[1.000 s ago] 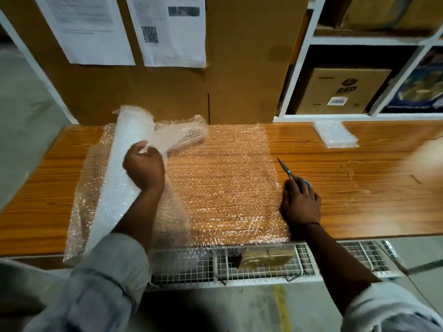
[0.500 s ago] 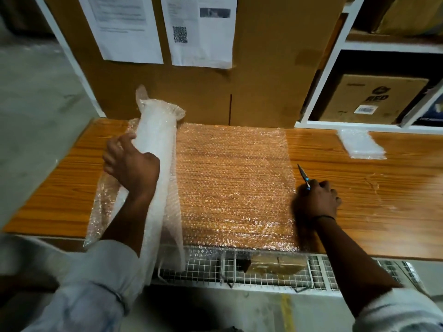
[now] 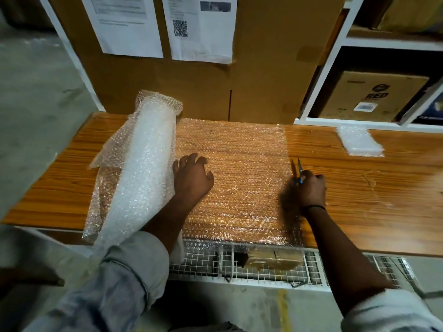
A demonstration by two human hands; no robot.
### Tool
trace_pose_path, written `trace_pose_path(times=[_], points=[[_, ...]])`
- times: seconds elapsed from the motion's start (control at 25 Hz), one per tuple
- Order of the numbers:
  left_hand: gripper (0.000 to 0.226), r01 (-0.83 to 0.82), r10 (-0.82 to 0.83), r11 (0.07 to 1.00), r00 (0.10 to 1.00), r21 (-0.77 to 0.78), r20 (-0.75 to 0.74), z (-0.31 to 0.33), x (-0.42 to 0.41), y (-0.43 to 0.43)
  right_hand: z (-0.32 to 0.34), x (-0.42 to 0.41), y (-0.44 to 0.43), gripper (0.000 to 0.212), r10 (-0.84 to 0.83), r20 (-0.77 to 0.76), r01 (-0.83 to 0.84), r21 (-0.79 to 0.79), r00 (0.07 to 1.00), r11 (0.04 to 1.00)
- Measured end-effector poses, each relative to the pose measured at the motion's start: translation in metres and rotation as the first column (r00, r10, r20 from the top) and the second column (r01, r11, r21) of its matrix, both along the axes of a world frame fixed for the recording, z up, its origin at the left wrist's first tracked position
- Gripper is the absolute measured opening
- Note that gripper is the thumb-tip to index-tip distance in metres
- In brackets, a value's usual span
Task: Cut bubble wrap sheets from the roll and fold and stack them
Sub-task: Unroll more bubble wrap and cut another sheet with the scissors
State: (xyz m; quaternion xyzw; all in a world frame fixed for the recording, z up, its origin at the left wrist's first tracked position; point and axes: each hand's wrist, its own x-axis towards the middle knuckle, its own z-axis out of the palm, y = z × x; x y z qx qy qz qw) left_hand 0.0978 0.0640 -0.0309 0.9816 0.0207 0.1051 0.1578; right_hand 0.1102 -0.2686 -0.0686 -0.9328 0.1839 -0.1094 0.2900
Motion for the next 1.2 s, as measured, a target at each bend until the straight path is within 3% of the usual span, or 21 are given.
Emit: trace_pose_path(times=[0.08,0.12,0.16,0.24,0.28,0.32,0.4,0.48,0.56,0.64,0.8,0.88,0.96,1.08,1.2], points=[[0.035,0.085,-0.086,0.996,0.996,-0.041,-0.016,0.001,-0.011,-0.011,0.005,-0.006,0.013,0.036,-0.042,0.071,0.022,0.254,0.997,0.967],[0.033,0.137,-0.139,0.988,0.99,-0.065,-0.026,0.0,-0.018,-0.017,0.008,-0.012,0.02,0.04,-0.076,0.058,0.042,0.453,0.995,0.891],[0.031,0.186,-0.19,0.978,0.981,-0.089,-0.035,-0.001,-0.026,-0.022,0.012,-0.022,0.028,0.042,-0.093,0.029,0.049,0.67,0.995,0.741],[0.029,0.273,-0.28,0.955,0.959,-0.113,-0.052,-0.008,-0.044,-0.032,0.022,-0.053,0.043,0.038,-0.065,-0.069,0.083,0.965,0.995,0.247],[0.029,0.311,-0.319,0.944,0.946,-0.11,-0.061,-0.012,-0.053,-0.036,0.025,-0.071,0.048,0.032,-0.009,-0.119,0.119,0.993,0.993,-0.015],[0.03,0.344,-0.352,0.933,0.933,-0.104,-0.073,-0.018,-0.062,-0.04,0.026,-0.09,0.052,0.028,0.044,-0.144,0.15,0.964,0.989,-0.219],[0.029,0.402,-0.41,0.91,0.909,-0.105,-0.071,-0.028,-0.079,-0.045,0.026,-0.125,0.058,0.045,0.112,-0.12,0.157,0.891,0.986,-0.427],[0.022,0.461,-0.468,0.876,0.883,-0.145,-0.023,-0.034,-0.098,-0.05,0.025,-0.151,0.055,0.077,0.137,-0.104,0.157,0.868,0.985,-0.471],[0.02,0.529,-0.533,0.832,0.846,-0.165,0.022,-0.039,-0.118,-0.054,0.026,-0.169,0.047,0.076,0.137,-0.109,0.16,0.878,0.985,-0.452],[0.032,0.582,-0.585,0.804,0.811,-0.123,0.018,-0.045,-0.134,-0.059,0.03,-0.187,0.04,0.073,0.165,-0.106,0.17,0.879,0.981,-0.446],[0.057,0.555,-0.545,0.831,0.827,0.037,-0.138,-0.054,-0.153,-0.067,0.024,-0.219,0.034,0.071,0.296,-0.086,0.214,0.877,0.951,-0.431],[0.053,0.508,-0.497,0.86,0.856,0.049,-0.144,-0.054,-0.16,-0.072,0.018,-0.232,0.034,0.057,0.341,-0.107,0.236,0.9,0.934,-0.365],[0.036,0.472,-0.471,0.881,0.88,0.022,-0.056,-0.057,-0.164,-0.074,0.014,-0.242,0.036,0.046,0.394,-0.111,0.242,0.923,0.912,-0.3],[0.026,0.449,-0.447,0.892,0.893,-0.039,0.056,-0.061,-0.162,-0.071,0.008,-0.249,0.04,0.063,0.405,-0.102,0.249,0.911,0.909,-0.329],[0.051,0.458,-0.457,0.889,0.889,0.018,-0.022,-0.062,-0.161,-0.067,0.006,-0.252,0.048,0.083,0.372,-0.059,0.207,0.905,0.926,-0.372]])
